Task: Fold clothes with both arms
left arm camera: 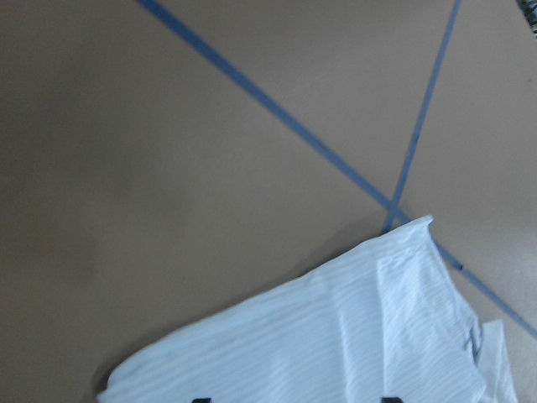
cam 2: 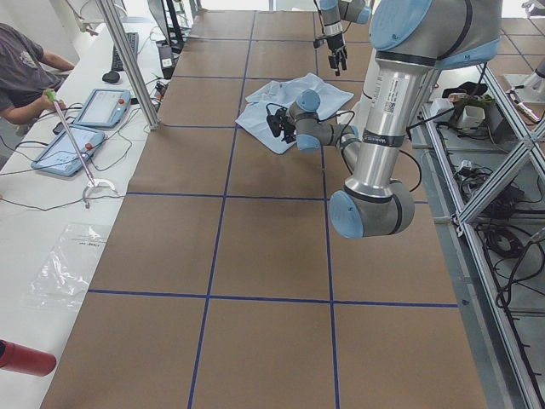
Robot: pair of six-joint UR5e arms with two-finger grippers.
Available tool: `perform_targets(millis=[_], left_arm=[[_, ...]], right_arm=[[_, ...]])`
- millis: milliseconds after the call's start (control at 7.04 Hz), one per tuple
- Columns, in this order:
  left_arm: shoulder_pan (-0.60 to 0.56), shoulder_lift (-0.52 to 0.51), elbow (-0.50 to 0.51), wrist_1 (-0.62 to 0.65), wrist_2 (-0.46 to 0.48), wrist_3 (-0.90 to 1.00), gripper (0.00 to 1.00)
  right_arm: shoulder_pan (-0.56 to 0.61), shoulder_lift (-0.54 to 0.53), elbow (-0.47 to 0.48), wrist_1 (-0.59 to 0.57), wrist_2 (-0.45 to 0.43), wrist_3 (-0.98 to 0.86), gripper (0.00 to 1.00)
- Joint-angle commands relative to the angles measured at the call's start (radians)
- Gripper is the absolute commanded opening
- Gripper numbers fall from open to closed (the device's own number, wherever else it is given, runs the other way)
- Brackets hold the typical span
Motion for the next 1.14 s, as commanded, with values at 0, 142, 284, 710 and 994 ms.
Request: perform_targets(millis=[0,142,284,710,994], left_arm=[[0.051,-0.022,0.039,0.034,0.019,-0.012,0.73],[0.052,-0.060,0.079,0.034,0.021,-0.012,0.72],[0.054,-0.080,0.108,0.034,0.021,-0.013,0.71],[0.052,-0.082,0.124,0.034,0.024,-0.015,0.50],[0.045,-0.076,0.124,0.034,0.024,-0.001,0.00]], right_arm=[[0.121,0.035,-0.014,-0.001,0.003,-0.001,1.00],[0.120,0.038,-0.038,-0.001,0.002,-0.003,1.00],[0.118,0.038,-0.044,0.000,0.002,-0.003,1.00],[0.118,0.040,-0.056,-0.001,-0.006,-0.003,1.00],[0.120,0.096,-0.095,0.000,-0.009,-0.001,1.00]])
